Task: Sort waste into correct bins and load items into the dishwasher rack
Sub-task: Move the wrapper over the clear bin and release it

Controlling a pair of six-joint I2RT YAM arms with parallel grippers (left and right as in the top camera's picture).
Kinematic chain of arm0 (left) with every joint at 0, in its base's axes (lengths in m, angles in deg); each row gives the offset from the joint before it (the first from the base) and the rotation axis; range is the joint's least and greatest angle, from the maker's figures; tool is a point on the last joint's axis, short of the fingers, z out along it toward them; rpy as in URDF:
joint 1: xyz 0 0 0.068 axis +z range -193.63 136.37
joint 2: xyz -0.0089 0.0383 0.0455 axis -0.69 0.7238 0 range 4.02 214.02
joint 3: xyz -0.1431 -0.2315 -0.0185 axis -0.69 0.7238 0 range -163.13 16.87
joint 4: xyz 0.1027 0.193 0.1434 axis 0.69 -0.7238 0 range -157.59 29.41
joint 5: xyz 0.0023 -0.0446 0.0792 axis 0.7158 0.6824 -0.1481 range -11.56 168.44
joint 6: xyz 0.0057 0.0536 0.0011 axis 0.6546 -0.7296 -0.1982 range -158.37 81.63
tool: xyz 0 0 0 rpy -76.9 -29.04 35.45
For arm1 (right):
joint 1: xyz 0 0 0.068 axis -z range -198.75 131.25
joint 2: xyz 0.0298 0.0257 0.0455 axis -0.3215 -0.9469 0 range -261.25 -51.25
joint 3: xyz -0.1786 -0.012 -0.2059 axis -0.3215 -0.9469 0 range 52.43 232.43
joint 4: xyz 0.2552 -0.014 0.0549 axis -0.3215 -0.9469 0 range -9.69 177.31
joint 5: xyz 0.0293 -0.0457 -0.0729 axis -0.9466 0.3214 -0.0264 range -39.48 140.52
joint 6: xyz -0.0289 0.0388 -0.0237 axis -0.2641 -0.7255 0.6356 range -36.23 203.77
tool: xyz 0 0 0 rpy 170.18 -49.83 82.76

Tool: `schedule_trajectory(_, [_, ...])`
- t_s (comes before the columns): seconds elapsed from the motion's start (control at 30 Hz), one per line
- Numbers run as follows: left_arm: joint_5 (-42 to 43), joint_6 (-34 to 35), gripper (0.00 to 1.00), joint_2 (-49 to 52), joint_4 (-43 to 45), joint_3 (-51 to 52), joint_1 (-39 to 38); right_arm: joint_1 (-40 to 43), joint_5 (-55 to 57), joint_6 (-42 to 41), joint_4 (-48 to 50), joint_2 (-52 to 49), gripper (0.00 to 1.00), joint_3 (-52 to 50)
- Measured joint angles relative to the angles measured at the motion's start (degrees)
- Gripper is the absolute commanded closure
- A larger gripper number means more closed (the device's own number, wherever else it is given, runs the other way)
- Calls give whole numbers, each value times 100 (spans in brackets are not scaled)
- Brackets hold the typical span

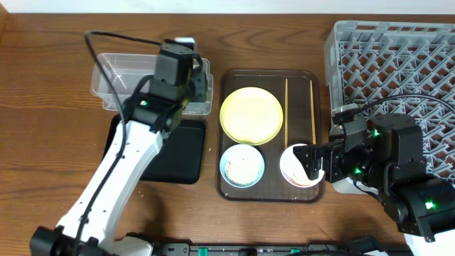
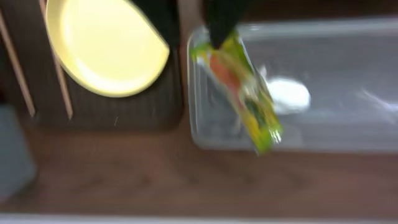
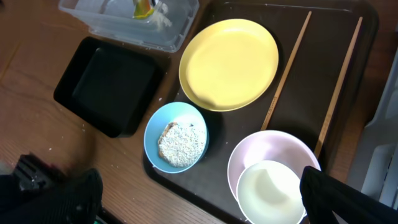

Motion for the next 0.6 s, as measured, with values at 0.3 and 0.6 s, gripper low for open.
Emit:
schedule_trajectory(0.3, [-116, -490, 94, 1139, 697, 0, 361, 0, 0, 0, -4, 0, 1, 0])
schedule_trajectory(0.6, [-55, -706, 94, 2170, 782, 0, 455, 0, 0, 0, -7, 0, 1, 0])
